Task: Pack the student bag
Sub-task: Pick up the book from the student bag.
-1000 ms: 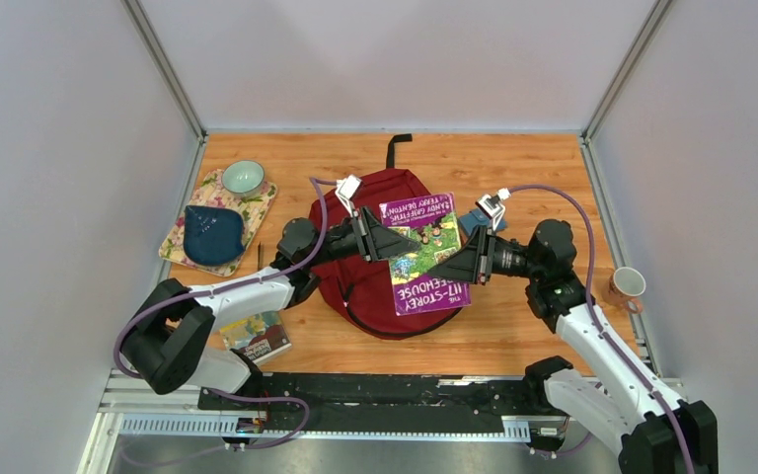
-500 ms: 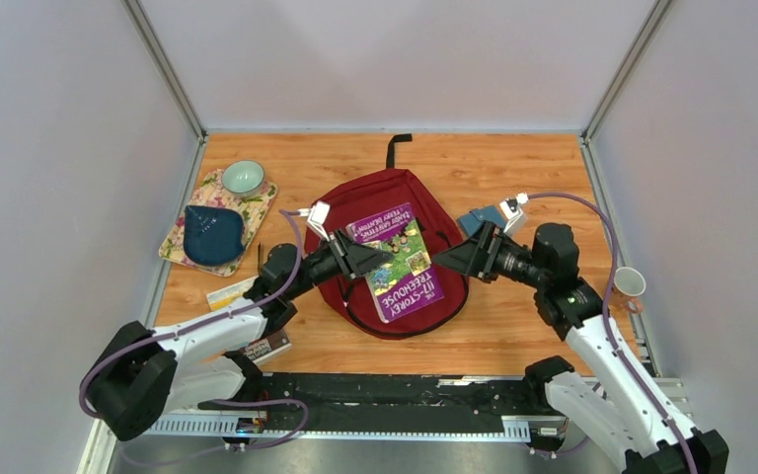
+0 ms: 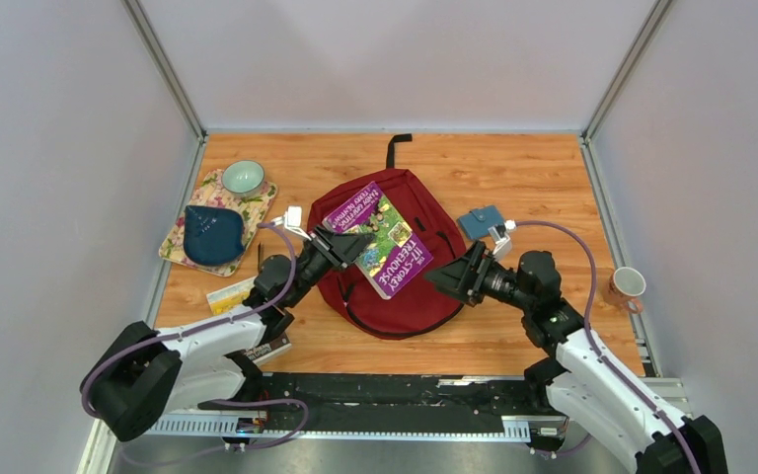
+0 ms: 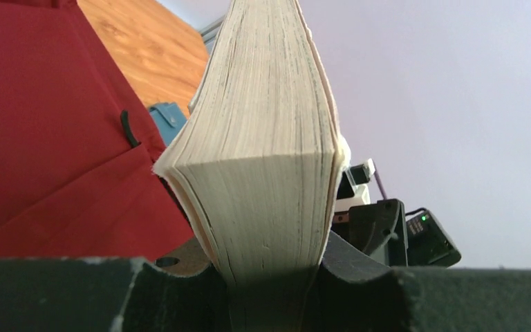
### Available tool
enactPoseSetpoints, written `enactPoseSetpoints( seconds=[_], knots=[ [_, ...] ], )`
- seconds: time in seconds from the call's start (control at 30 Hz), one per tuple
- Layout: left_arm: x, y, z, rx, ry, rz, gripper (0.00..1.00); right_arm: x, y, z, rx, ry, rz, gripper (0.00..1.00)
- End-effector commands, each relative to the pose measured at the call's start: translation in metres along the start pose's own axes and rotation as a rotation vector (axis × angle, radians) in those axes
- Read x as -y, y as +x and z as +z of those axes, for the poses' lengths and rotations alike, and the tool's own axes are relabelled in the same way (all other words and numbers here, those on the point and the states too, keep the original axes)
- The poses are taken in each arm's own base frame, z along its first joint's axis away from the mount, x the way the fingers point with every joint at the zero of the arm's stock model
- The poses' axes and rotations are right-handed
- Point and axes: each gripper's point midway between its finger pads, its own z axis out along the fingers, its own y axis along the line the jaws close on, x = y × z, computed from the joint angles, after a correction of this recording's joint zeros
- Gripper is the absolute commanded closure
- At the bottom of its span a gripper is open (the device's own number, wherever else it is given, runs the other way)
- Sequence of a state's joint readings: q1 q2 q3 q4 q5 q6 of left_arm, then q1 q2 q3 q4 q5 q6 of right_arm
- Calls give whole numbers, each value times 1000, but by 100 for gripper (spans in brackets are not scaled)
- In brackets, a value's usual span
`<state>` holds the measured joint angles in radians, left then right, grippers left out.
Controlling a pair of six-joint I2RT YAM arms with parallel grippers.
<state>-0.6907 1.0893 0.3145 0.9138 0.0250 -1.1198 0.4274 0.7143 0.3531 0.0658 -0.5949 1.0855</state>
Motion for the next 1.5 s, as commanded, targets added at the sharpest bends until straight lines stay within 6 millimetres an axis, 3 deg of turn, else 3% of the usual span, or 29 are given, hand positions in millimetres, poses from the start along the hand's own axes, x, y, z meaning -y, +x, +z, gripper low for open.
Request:
enactPoseSetpoints(
  seconds=[0.0, 0.27, 0.43, 0.63, 1.07, 1.27, 1.47],
  knots=[
    [57, -35, 3, 140, 226, -81, 100, -41, -12, 9, 50, -147, -50, 10],
    [74, -37, 2, 156, 333, -185, 100, -38, -8, 33, 25, -141, -28, 10],
    [73, -35, 5, 170, 329, -196, 100, -52, -14, 37, 43, -196, -60, 9],
    [83, -33, 7, 176, 362, -207, 100, -54, -18, 45, 52, -211, -48, 10],
    [85, -29, 9, 199, 375, -243, 100, -61, -15, 49, 95, -283, 19, 21],
    [85, -29, 9, 198, 377, -250, 100, -64, -13, 50, 111, -293, 26, 49],
    [86, -22, 9, 164, 384, -258, 100, -65, -17, 50, 130, -293, 18, 57]
  ],
)
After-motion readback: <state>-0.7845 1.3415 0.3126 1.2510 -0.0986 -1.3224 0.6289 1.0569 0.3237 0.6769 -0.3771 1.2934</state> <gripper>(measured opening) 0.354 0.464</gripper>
